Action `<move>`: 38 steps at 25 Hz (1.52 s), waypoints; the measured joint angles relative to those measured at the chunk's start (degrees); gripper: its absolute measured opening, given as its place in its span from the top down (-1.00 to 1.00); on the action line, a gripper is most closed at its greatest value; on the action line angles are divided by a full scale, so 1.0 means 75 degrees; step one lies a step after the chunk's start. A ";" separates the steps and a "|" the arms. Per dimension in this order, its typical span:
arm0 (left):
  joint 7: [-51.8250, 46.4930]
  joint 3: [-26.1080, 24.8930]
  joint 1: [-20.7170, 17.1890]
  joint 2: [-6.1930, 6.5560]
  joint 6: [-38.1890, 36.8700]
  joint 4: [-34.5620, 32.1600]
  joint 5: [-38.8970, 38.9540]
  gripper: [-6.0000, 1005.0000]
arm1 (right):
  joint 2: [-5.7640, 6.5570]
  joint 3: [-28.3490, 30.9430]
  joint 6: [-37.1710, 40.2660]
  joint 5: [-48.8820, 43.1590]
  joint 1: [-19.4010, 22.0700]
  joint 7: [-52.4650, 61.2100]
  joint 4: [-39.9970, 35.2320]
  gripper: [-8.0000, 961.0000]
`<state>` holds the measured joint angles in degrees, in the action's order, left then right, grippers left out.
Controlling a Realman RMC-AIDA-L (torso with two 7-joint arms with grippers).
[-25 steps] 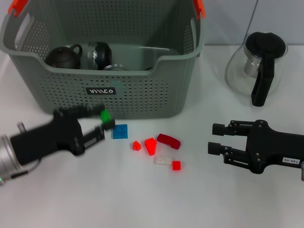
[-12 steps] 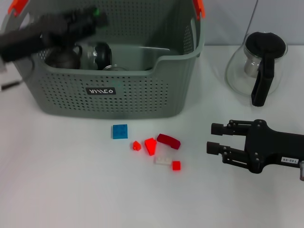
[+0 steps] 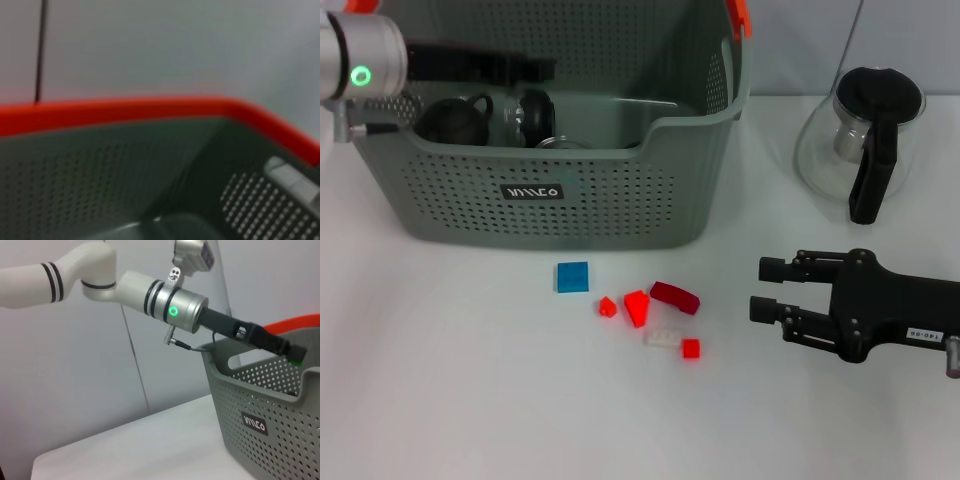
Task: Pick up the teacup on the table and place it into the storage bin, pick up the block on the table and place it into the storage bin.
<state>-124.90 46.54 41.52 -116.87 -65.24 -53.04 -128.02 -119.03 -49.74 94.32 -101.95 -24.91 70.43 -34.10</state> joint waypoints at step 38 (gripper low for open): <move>0.7978 -0.0678 -0.2680 -0.0982 -0.2323 0.1862 0.1860 -0.27 | 0.0475 0.0099 -0.0223 0.0000 0.0115 0.0242 -0.0048 -0.10</move>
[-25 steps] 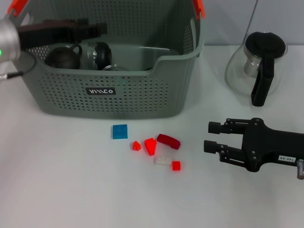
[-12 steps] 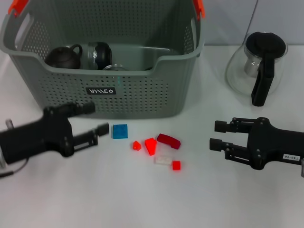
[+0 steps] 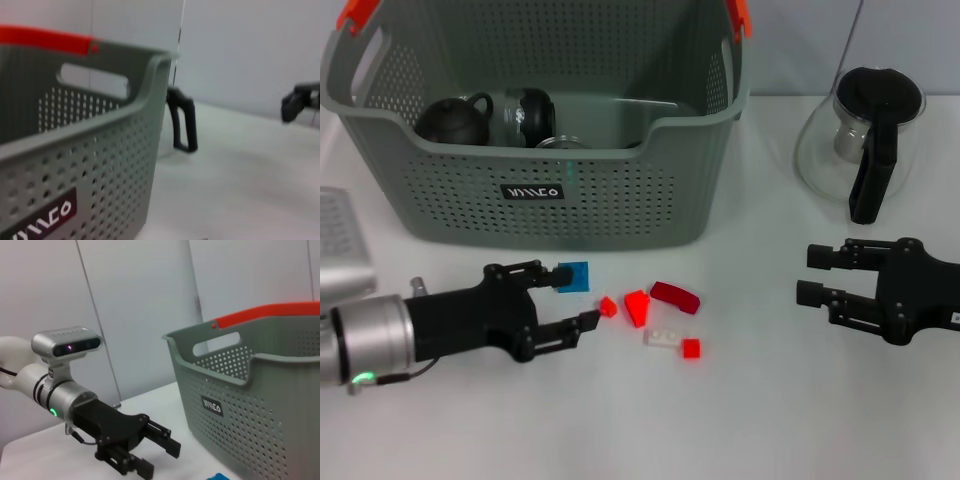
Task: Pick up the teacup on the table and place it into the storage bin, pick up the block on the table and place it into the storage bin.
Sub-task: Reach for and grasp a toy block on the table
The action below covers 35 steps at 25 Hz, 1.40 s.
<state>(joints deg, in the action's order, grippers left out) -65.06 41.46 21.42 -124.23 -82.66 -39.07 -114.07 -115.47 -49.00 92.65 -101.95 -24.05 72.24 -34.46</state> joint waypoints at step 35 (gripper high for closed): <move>-0.0555 0.1258 0.0920 -0.0017 0.3321 0.0687 -0.0058 -0.17 | -0.0038 0.0006 -0.0072 0.0000 -0.0009 0.0048 -0.0022 -0.10</move>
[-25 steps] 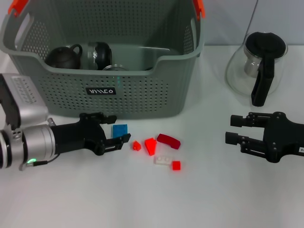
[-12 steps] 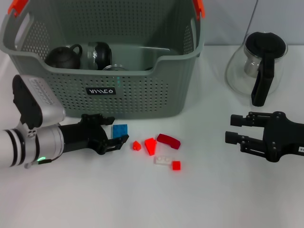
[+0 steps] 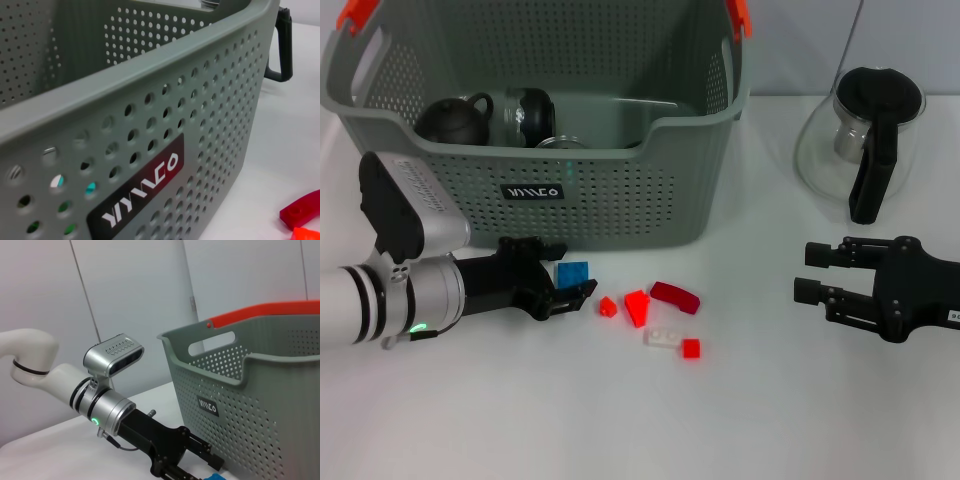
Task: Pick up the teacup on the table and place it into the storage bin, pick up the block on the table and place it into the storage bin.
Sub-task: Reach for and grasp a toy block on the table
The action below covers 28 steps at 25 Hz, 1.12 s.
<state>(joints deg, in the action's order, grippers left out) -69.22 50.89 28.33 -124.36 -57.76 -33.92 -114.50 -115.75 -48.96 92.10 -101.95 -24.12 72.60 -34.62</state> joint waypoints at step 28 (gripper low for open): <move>-0.0157 0.0179 -0.0167 0.0028 -0.0562 -0.0168 -0.0166 -0.09 | -0.0012 0.0000 0.0001 0.0000 -0.0004 -0.0014 0.0009 -0.10</move>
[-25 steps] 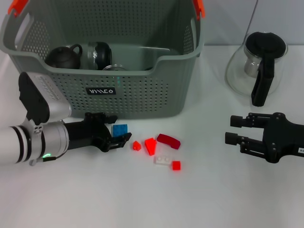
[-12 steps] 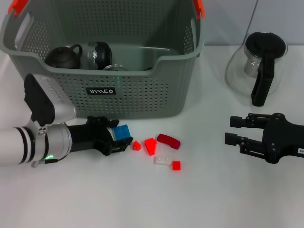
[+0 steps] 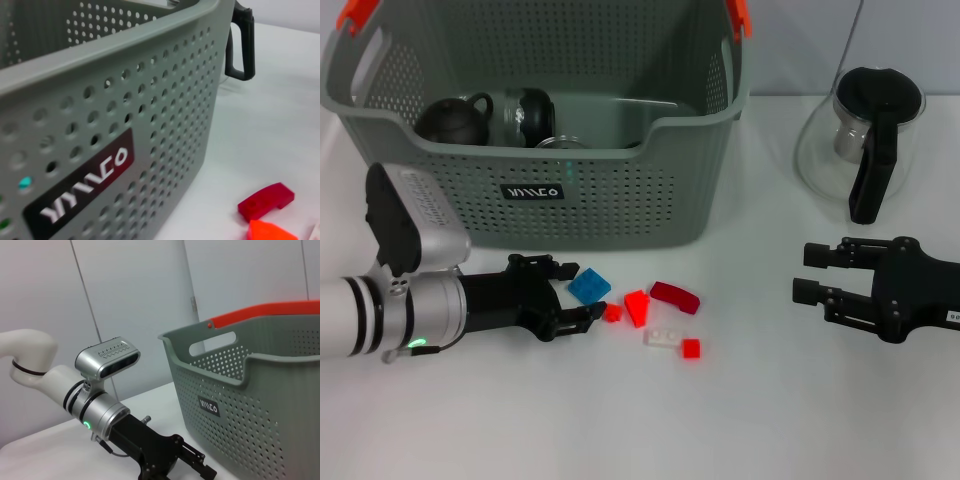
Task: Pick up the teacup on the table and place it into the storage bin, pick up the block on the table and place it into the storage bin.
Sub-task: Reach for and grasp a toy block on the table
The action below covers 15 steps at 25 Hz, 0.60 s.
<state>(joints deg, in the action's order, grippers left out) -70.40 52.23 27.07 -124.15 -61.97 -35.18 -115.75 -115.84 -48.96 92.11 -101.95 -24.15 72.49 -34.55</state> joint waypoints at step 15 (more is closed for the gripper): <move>0.0023 0.0010 0.0087 -0.0040 0.0427 0.0111 0.0050 -0.05 | 0.0000 0.0000 -0.0012 0.0000 -0.0061 0.0002 0.0020 -0.10</move>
<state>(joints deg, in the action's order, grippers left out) -70.23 52.31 27.73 -124.45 -58.76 -34.35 -115.38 -115.84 -48.96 92.02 -101.95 -24.61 72.51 -34.41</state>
